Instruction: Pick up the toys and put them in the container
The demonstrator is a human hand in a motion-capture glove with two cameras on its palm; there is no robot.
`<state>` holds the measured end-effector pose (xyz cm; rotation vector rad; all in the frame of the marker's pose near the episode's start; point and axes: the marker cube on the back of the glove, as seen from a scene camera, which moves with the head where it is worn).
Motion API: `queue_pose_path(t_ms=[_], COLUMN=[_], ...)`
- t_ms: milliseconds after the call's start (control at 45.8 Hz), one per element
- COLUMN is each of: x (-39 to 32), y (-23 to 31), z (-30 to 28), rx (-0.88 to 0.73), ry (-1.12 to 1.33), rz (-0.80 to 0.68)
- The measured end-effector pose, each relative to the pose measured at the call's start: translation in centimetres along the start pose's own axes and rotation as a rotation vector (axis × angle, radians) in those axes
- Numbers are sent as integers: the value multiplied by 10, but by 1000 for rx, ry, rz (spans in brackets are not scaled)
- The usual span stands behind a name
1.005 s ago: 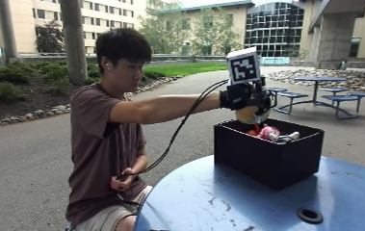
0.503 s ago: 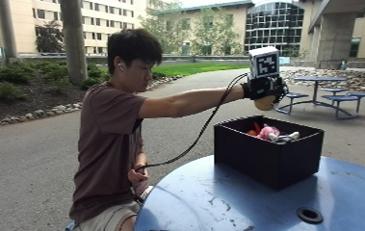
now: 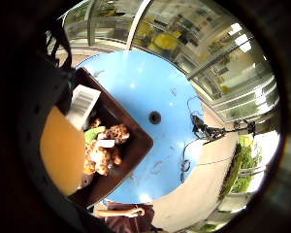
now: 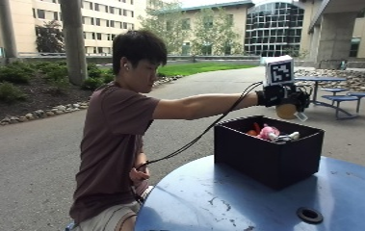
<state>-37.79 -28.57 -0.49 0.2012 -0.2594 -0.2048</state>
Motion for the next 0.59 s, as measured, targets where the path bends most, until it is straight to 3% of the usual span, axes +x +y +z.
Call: queue_pose_path(t_ms=[66,131,590], x=[5,0,-9], y=[-3,-3,14], z=[18,29,33], rx=[-132,-208,-160], ry=[64,-7,-92], rz=[36,-22,-118])
